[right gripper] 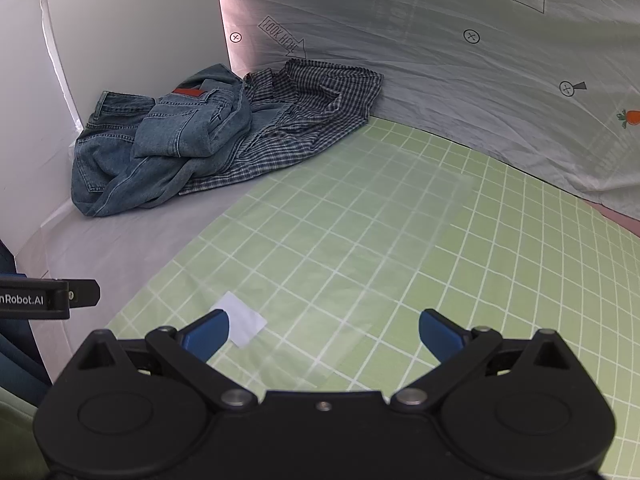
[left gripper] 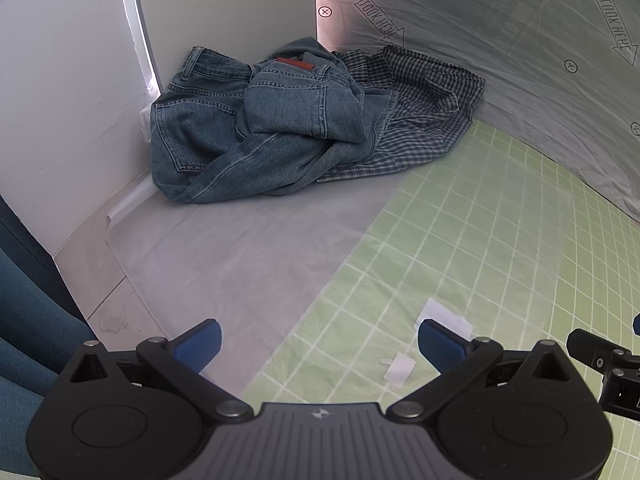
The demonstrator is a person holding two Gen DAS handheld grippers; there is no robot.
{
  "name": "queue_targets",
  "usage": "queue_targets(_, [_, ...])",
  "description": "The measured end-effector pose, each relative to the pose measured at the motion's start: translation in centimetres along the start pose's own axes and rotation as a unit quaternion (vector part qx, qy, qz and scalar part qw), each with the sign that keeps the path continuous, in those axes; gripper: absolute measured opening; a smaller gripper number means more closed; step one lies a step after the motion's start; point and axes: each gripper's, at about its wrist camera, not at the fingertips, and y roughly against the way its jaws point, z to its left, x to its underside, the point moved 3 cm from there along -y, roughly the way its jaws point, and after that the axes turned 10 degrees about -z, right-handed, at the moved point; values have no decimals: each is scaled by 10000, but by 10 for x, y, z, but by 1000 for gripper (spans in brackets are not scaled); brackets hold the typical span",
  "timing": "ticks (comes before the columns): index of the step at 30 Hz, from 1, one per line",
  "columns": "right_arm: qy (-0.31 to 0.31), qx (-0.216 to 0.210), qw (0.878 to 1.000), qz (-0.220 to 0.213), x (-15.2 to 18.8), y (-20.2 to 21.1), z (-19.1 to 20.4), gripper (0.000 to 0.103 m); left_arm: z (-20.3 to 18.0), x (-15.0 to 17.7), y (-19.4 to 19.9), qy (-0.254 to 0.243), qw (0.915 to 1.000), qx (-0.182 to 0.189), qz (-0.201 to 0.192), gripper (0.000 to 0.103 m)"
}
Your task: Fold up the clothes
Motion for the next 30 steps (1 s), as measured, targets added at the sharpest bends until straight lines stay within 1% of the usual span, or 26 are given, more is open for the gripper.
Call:
queue_targets(7, [15, 3, 10000, -7, -4, -3, -3, 102, -1, 1, 0, -13, 10000, -6, 35, 103])
queue_targets(30, [-13, 69, 10000, 14, 0, -1, -2, 102, -3, 2, 0, -14, 10000, -8, 85, 103])
